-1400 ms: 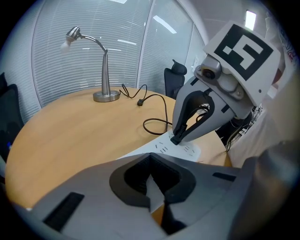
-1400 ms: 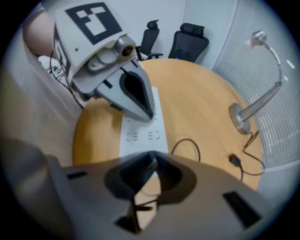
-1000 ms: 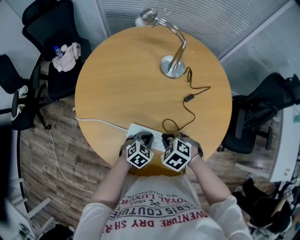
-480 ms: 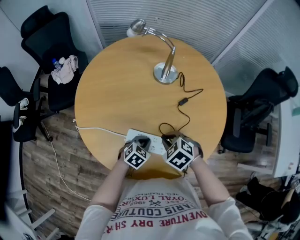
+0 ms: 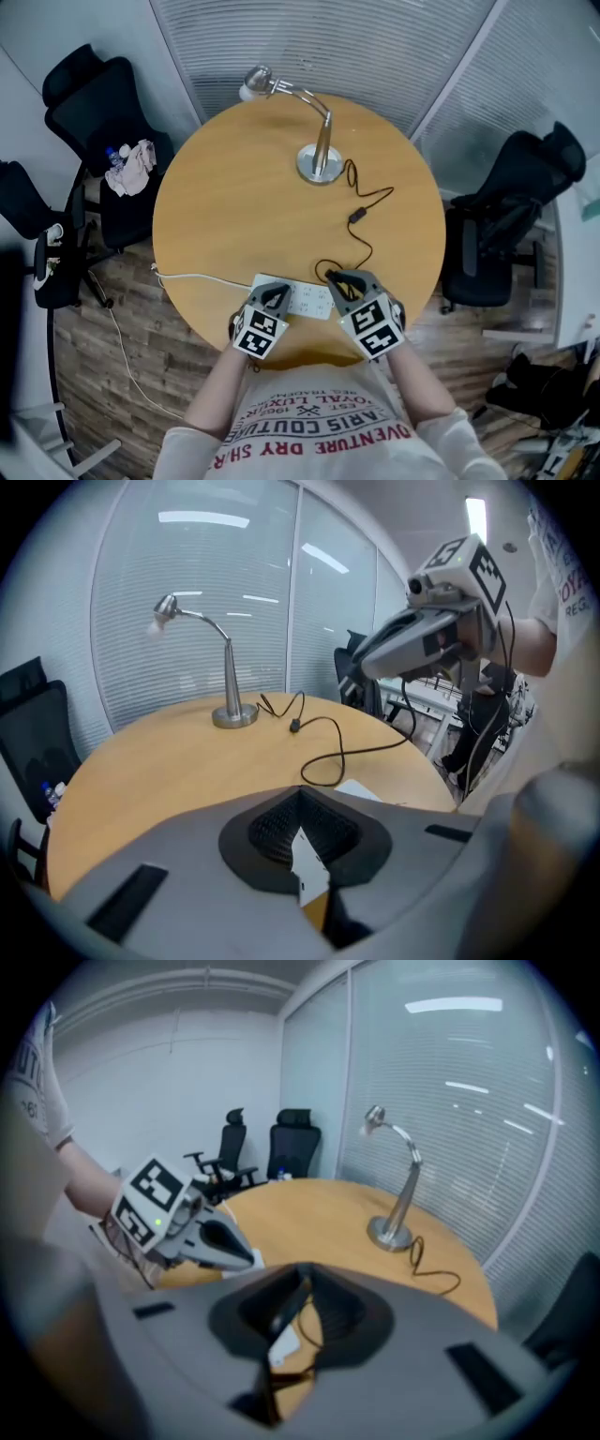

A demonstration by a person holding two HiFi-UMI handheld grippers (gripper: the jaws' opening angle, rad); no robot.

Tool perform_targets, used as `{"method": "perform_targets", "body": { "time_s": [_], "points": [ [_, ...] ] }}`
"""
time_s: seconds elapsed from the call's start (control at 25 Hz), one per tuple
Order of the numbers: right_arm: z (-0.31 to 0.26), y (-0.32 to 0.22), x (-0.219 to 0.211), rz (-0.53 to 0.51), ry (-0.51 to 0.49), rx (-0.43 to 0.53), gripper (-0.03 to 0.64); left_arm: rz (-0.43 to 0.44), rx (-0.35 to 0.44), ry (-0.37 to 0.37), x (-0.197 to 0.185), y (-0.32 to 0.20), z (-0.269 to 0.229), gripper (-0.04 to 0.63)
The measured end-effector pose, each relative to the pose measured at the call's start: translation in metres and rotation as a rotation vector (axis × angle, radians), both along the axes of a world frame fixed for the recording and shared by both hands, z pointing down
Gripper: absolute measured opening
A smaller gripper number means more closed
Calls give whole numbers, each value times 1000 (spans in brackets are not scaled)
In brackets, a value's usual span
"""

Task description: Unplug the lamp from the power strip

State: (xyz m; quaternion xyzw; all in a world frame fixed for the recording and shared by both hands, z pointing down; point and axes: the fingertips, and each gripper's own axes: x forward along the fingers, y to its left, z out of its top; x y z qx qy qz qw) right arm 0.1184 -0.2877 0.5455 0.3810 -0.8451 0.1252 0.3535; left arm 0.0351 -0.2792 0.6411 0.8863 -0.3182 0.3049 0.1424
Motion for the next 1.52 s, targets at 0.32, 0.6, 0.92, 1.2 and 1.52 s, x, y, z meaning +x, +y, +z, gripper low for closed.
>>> {"method": "perform_targets", "body": {
  "time_s": [0.32,0.6,0.92,1.2,1.52],
  "points": [
    [-63,-11,3,94,-220,231,72,-67,283,201,-1,-30,-129,28],
    [-103,-9,2,110,-348,374,72,-88,423,425,-6,-28,-226,28],
    [-131,-6,9,129,-442,476,72,-91,504,519,-22,-20,-263,28],
    [-132,-8,12,138,-431,485,72,-100,487,518,-22,-21,-257,28],
    [-123,-6,10,142,-425,454,72,-102,480,515,-20,-21,-255,28]
  ]
}}
